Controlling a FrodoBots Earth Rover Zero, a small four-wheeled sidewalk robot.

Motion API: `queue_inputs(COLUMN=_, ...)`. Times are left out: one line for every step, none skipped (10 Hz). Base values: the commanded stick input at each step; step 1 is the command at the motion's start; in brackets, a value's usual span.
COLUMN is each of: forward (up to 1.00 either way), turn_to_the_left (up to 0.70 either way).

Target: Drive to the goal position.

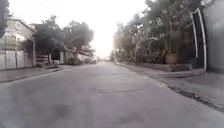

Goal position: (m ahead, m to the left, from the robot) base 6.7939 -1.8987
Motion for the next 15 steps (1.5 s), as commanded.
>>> queue_inputs(forward=1.00, turn_to_the_left=0.00)
queue_inputs(forward=1.00, turn_to_the_left=0.00)
queue_inputs(forward=1.00, turn_to_the_left=0.00)
queue_inputs(forward=1.00, turn_to_the_left=0.00)
queue_inputs(forward=1.00, turn_to_the_left=0.00)
queue_inputs(forward=1.00, turn_to_the_left=0.00)
queue_inputs(forward=1.00, turn_to_the_left=0.00)
queue_inputs(forward=1.00, turn_to_the_left=0.00)
queue_inputs(forward=1.00, turn_to_the_left=0.00)
queue_inputs(forward=1.00, turn_to_the_left=0.00)
queue_inputs(forward=1.00, turn_to_the_left=0.00)
queue_inputs(forward=1.00, turn_to_the_left=0.00)
queue_inputs(forward=1.00, turn_to_the_left=0.00)
queue_inputs(forward=1.00, turn_to_the_left=0.00)
queue_inputs(forward=1.00, turn_to_the_left=-0.20)
